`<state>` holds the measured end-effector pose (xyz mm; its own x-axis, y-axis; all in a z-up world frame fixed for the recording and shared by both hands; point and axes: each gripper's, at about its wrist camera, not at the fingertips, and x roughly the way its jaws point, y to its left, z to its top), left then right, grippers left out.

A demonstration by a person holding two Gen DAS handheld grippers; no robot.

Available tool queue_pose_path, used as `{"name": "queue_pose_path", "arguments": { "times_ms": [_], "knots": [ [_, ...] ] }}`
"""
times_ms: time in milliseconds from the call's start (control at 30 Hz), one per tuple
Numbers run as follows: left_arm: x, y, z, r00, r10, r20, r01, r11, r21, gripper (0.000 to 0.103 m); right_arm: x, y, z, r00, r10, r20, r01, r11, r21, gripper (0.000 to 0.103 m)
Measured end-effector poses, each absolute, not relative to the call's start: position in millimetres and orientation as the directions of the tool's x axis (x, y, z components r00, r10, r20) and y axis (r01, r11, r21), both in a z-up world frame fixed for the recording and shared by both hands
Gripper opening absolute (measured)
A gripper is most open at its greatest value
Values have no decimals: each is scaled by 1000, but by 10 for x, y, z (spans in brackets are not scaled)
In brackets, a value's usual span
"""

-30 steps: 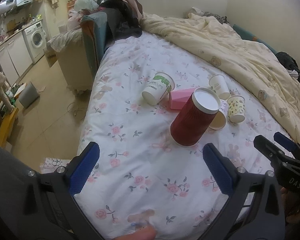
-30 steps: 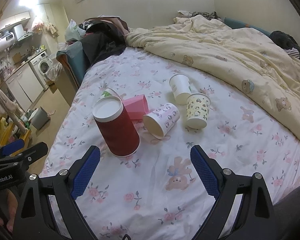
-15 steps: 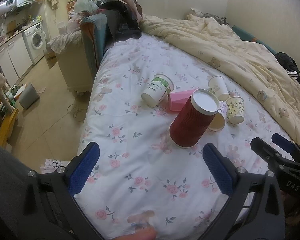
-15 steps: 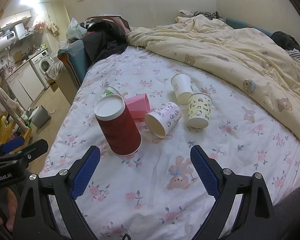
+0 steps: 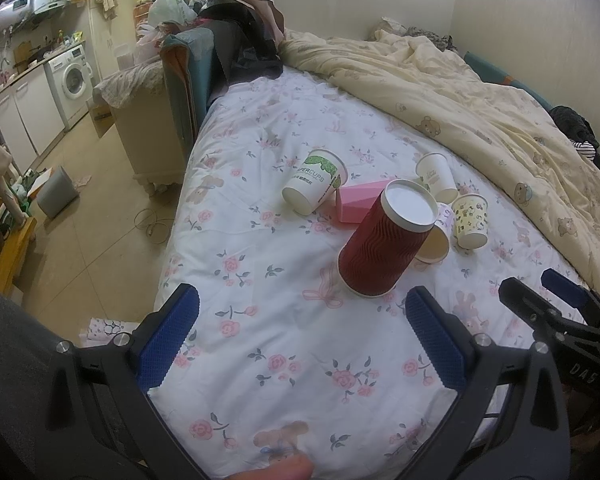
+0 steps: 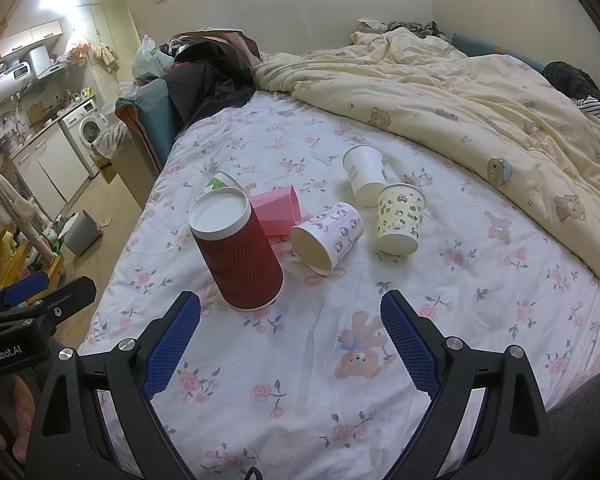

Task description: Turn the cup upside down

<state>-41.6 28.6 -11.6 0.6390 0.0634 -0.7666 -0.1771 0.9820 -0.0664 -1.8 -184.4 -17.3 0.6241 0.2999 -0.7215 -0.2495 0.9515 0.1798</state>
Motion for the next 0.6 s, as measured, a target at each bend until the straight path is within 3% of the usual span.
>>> {"name": "queue_pose_path", "arguments": {
  "times_ms": [600],
  "knots": [
    [-369,266,-67,634,63,-770,-177,982,-65,102,-23,-1829,-204,618,304,-725,-255,950,181,94]
  ]
}}
